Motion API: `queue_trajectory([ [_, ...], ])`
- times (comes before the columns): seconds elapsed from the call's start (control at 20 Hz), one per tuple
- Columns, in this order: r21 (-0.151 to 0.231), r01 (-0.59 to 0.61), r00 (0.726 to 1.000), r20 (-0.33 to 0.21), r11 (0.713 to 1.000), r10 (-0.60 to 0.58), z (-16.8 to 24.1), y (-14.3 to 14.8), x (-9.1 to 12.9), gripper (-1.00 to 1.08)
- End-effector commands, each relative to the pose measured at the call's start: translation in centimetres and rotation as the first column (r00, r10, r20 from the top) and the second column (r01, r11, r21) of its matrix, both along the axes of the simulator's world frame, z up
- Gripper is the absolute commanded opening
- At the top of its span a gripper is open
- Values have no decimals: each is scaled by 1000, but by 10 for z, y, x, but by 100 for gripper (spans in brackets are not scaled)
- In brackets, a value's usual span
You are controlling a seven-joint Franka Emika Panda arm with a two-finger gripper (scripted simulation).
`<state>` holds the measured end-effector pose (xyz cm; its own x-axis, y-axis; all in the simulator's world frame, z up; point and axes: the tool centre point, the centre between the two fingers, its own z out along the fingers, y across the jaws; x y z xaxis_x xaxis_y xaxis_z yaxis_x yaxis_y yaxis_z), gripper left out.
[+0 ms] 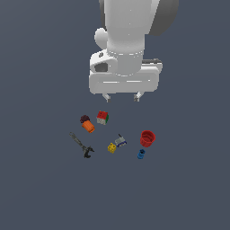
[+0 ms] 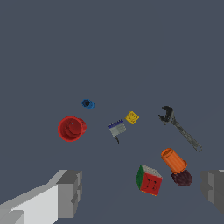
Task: Pick up a designated object from a clutter of objects.
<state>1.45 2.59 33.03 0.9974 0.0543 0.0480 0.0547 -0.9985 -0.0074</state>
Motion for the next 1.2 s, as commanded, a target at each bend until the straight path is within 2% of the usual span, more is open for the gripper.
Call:
queue_trajectory([
  [0.0, 0, 0, 1000, 0, 1000, 0, 0, 0, 0, 100],
  [0.5, 25, 15, 1000, -7, 1000, -15, -4, 20, 2, 100],
  [0.8, 22, 8, 1000, -8, 1000, -8, -8, 20, 5, 100],
  [1.15, 12, -31, 999, -12, 999, 31, -31, 29, 20, 100],
])
